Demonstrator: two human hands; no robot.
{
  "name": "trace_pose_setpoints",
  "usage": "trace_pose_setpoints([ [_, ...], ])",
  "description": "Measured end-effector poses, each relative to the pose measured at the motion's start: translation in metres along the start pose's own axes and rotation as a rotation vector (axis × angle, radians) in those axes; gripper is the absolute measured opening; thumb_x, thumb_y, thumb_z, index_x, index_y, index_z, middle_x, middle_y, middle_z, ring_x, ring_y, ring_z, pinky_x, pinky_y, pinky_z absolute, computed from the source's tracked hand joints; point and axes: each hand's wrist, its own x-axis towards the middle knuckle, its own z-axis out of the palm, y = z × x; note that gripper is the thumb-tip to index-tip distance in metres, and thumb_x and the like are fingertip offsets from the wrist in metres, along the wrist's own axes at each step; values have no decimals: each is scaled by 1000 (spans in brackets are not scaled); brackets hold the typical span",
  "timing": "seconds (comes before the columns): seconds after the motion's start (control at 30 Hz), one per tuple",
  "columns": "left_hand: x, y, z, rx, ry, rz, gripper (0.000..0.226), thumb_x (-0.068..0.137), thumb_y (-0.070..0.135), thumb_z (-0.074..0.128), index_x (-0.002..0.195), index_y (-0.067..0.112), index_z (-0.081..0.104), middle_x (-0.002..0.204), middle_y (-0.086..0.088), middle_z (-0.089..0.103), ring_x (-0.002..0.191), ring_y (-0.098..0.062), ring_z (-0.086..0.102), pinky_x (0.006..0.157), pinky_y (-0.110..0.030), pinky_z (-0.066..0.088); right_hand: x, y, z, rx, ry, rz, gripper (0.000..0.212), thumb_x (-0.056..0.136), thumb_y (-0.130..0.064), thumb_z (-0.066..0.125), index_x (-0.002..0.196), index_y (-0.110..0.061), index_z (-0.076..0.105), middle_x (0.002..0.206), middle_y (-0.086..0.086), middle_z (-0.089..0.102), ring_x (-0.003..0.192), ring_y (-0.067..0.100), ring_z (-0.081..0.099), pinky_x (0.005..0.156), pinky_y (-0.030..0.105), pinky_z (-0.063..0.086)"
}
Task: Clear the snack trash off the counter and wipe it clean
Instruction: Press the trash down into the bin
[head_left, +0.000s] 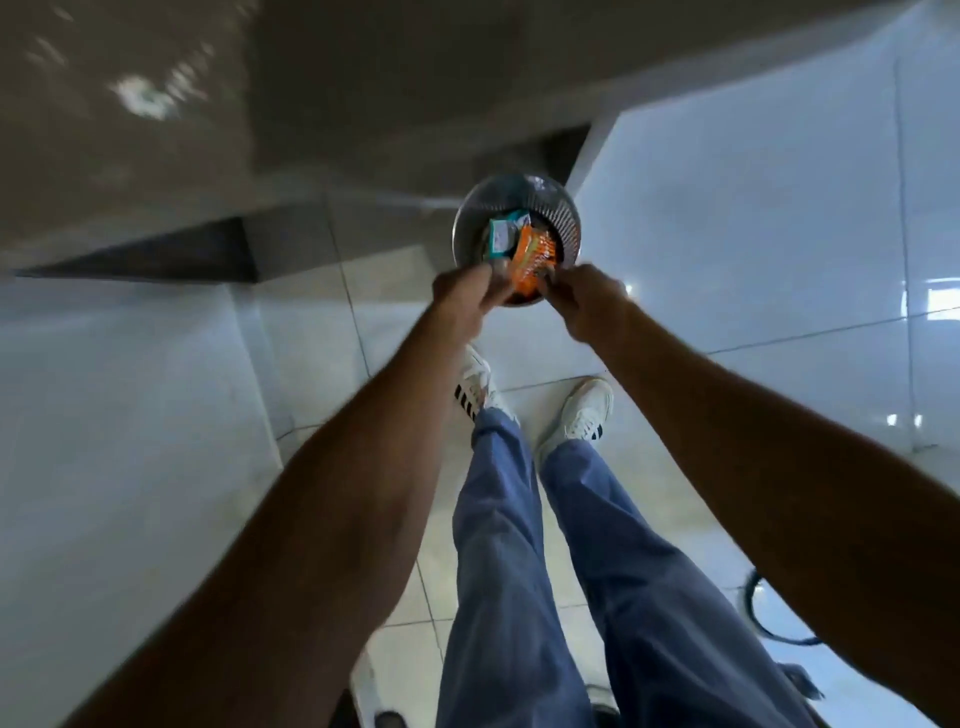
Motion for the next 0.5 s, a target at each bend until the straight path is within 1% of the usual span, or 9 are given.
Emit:
trace_pose_setpoints([
  [0.07,16,12,1,-11,-76,-9,21,104,20,62,105,0,67,90,-16,73,78,-24,73,61,-33,67,16,-6,-1,-26,-82,-45,31,102,-32,60,117,-5,64,102,0,66,100,14,63,68,8,38],
  [0.13,11,19,-2,104,-100,-17,36,108,33,52,131,7,60,115,-16,65,100,-28,65,85,-42,63,7,-19,-10,79,-139,-39,19,107,-24,47,103,-7,55,99,-1,63,95,13,63,66,9,45],
  [0.17,-2,20,-5,226,-59,12,39,108,34,50,138,9,58,121,-14,65,101,-26,65,89,-42,62,-3,-27,-16,129,-144,-19,19,108,-19,40,100,-7,52,98,4,61,91,17,64,69,19,53],
  [0.23,-45,17,-11,549,73,166,36,106,34,50,132,12,63,129,-13,70,98,-24,67,89,-38,62,-36,-36,-30,274,-151,89,22,107,-13,39,112,-5,59,101,8,68,94,23,67,73,36,60],
  [0.3,-104,7,-18,769,108,424,35,105,31,51,128,12,68,131,-14,72,108,-26,68,92,-29,53,-87,-47,-43,105,-146,49,30,105,-16,47,128,-5,62,111,10,71,101,25,67,83,38,61],
  [0.33,-138,3,-21,810,85,542,34,106,28,52,130,11,68,132,-13,72,114,-25,69,92,-25,49,-116,-53,-53,-54,-85,-67,32,103,-19,50,127,-6,65,116,12,71,102,26,67,82,31,60],
  [0.4,-205,-3,-26,840,40,770,32,105,21,57,133,9,67,133,-11,73,122,-22,69,95,-26,53,-170,-57,-74,-288,48,-448,29,101,-16,52,122,-10,71,122,10,75,105,24,71,76,14,51],
  [0.43,-240,-4,-30,847,48,904,31,103,17,59,132,8,68,132,-11,73,121,-22,70,97,-30,57,-202,-62,-86,-329,73,-619,28,100,-13,53,120,-12,72,122,8,76,107,22,71,81,15,52],
  [0.5,-298,3,-31,846,122,1184,29,100,10,62,126,4,71,128,-12,74,120,-25,70,101,-34,59,-255,-78,-112,-343,192,-935,29,97,-7,51,113,-11,74,116,6,78,108,21,71,92,26,56],
])
